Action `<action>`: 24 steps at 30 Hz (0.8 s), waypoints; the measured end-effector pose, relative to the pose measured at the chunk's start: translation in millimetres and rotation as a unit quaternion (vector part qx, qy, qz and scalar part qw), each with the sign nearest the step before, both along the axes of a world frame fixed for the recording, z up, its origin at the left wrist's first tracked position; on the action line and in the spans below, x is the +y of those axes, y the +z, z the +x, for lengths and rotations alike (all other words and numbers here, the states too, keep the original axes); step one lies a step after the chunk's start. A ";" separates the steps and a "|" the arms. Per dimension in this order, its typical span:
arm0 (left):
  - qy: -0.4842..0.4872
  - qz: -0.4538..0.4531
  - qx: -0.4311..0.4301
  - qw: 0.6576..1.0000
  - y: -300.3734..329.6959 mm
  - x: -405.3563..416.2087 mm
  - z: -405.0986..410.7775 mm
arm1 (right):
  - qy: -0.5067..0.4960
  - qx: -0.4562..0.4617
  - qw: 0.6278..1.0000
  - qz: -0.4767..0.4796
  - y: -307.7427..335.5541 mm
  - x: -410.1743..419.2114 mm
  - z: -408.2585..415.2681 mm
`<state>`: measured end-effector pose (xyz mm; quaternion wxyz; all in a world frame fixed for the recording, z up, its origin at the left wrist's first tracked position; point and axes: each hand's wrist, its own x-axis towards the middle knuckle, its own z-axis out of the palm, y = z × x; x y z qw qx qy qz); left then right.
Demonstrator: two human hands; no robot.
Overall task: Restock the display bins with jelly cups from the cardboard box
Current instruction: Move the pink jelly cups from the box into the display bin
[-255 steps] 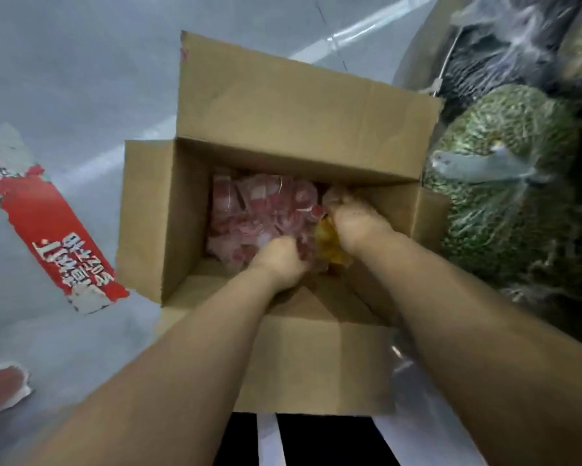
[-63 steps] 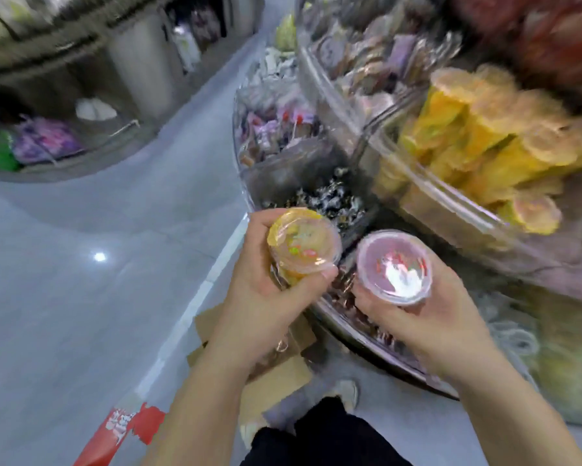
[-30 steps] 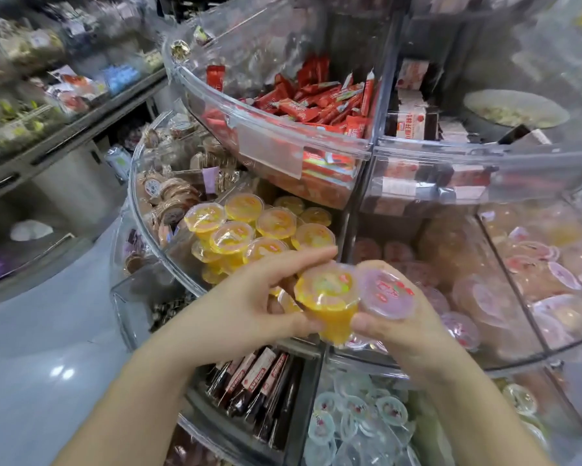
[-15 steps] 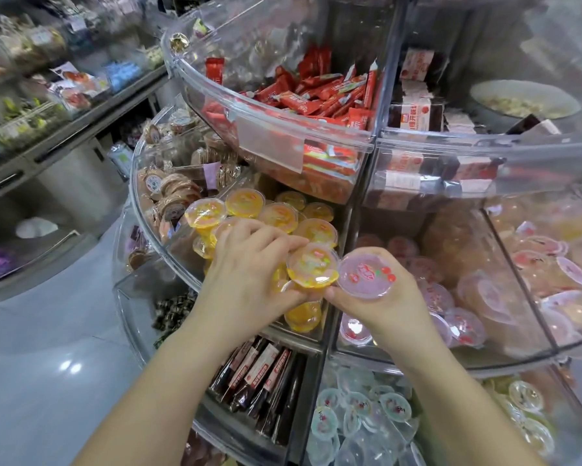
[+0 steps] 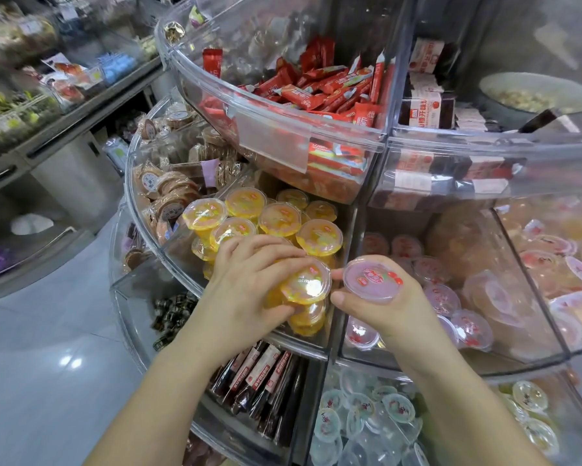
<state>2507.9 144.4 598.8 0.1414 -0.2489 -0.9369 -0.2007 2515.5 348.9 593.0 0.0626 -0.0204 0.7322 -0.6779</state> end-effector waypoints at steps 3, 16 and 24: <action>-0.007 0.003 -0.001 1.000 -0.7 -1.5 0.7 | -0.006 -0.003 1.000 -0.002 -0.9 0.7 0.5; 0.017 0.047 0.022 0.999 -9.8 7.2 4.5 | -0.022 0.001 1.000 0.008 -7.1 6.8 -0.7; 0.003 0.156 0.007 0.988 11.7 8.6 12.9 | -0.009 0.002 1.000 0.011 -0.9 23.1 1.8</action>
